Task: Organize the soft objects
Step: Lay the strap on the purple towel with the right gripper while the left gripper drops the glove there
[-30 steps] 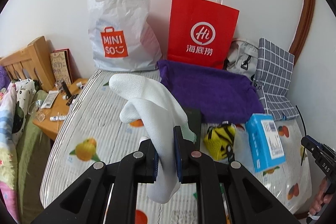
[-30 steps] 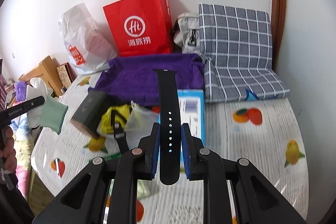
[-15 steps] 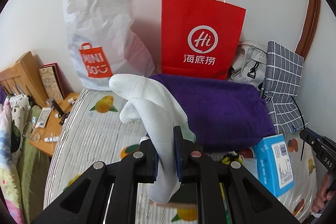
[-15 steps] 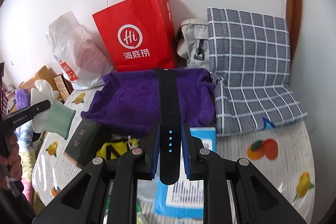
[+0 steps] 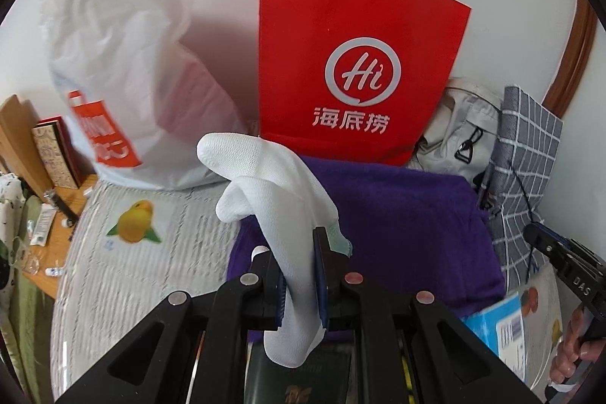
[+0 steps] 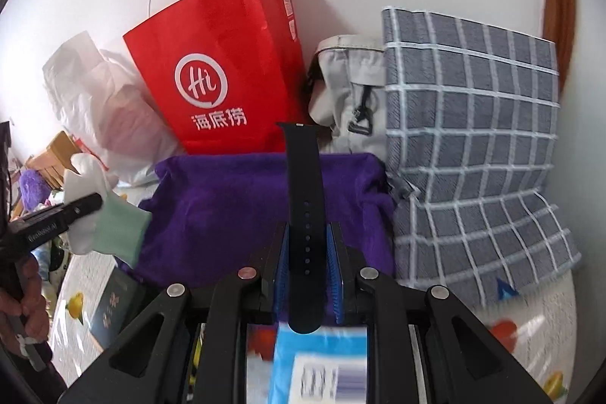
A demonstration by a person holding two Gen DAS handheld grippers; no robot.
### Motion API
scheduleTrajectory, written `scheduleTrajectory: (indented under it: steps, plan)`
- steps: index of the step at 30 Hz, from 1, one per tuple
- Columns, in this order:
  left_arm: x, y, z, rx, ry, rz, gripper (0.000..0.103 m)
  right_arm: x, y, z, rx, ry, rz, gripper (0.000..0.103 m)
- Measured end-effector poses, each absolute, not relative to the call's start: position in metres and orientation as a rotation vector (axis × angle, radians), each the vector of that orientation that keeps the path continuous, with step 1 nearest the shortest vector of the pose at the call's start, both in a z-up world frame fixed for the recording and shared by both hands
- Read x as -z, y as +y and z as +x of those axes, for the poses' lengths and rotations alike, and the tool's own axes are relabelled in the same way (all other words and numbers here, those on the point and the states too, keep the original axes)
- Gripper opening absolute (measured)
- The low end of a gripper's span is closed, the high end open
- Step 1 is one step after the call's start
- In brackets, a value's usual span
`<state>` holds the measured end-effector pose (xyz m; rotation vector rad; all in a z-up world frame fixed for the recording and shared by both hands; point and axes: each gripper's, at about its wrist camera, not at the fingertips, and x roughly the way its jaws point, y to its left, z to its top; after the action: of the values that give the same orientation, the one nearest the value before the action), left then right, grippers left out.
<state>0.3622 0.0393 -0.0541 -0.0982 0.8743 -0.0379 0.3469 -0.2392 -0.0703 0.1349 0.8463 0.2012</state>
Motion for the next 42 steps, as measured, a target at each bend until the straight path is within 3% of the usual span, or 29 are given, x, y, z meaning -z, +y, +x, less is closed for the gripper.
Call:
scheduleTrajectory:
  steps: [13,24,25,30,32,33,36,38,42]
  plan:
    - [0.104,0.016,0.437,0.137,0.978,-0.128,0.013,0.129,-0.227,0.413,-0.213,0.987,0.100,0.020]
    - [0.133,0.025,0.456,0.166,1.053,-0.162,0.015,0.164,-0.225,0.426,-0.199,1.086,0.084,0.020]
    - [0.133,0.026,0.455,0.170,1.053,-0.163,0.016,0.165,-0.226,0.426,-0.198,1.089,0.088,0.020]
    - [0.131,0.029,0.454,0.177,1.049,-0.155,0.043,0.165,-0.223,0.427,-0.200,1.092,0.091,0.021]
    - [0.129,0.025,0.452,0.192,1.051,-0.132,0.048,0.163,-0.226,0.429,-0.206,1.087,0.091,0.027]
    - [0.126,0.023,0.451,0.190,1.043,-0.114,0.048,0.161,-0.226,0.429,-0.211,1.086,0.092,0.039]
    - [0.120,0.014,0.450,0.177,1.025,-0.077,0.059,0.151,-0.228,0.425,-0.214,1.056,0.093,0.058]
    - [0.112,0.011,0.444,0.175,1.006,-0.050,0.065,0.140,-0.228,0.421,-0.214,1.030,0.081,0.059]
    - [0.096,0.018,0.425,0.132,0.961,-0.031,0.066,0.117,-0.216,0.404,-0.210,0.965,0.048,0.064]
